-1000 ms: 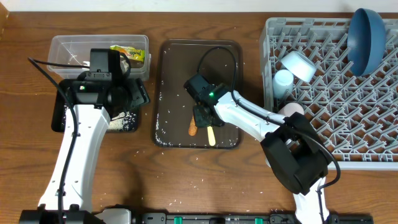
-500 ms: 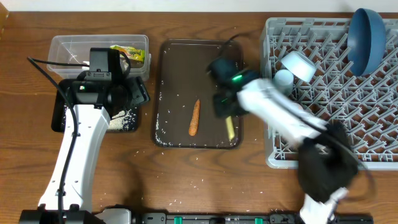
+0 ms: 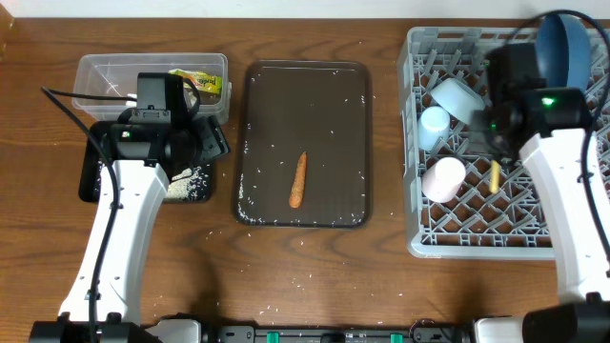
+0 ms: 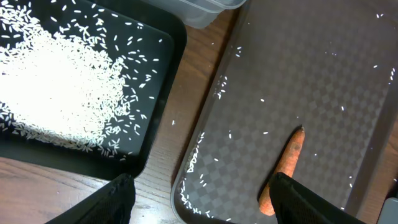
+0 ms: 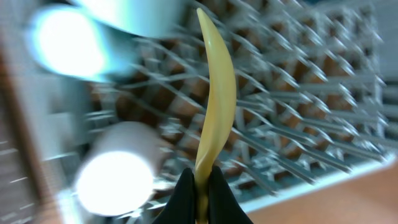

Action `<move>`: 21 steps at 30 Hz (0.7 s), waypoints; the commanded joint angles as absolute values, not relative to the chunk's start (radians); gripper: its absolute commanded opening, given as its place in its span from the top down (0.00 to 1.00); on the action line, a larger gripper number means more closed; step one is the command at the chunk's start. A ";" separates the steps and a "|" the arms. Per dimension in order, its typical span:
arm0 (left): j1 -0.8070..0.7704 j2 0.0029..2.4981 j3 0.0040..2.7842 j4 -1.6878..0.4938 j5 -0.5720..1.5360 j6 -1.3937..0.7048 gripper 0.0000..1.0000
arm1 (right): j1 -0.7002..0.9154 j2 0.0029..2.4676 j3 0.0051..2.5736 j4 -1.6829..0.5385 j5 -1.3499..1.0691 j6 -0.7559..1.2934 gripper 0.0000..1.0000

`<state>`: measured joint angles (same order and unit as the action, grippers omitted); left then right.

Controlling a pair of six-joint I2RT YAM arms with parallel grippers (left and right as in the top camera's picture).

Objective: Sort waste into correct bins and load items into the dishwasher rack
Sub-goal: 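Carry yellow spoon into rack with right gripper and release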

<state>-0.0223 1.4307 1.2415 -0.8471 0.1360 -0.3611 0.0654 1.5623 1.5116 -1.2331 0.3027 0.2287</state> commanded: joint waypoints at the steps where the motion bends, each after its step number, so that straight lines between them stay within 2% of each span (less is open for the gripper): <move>1: -0.018 1.425 1.242 -0.843 0.138 -0.344 0.28 | -0.008 1.575 1.451 -1.222 0.365 0.175 0.99; 14: -0.018 1.425 1.242 -0.805 0.139 -0.345 0.28 | -0.039 1.576 1.230 -0.934 0.208 -0.002 0.97; 19: -0.018 1.425 1.242 -0.805 0.139 -0.345 0.28 | -0.039 1.576 1.213 -0.913 0.201 -0.001 0.81; 20: -0.018 1.425 1.242 -0.805 0.139 -0.345 0.28 | -0.039 1.576 1.214 -0.908 0.201 -0.001 0.73; 21: -0.018 1.425 1.242 -0.804 0.139 -0.345 0.28 | -0.039 1.576 1.214 -0.897 0.201 0.007 0.52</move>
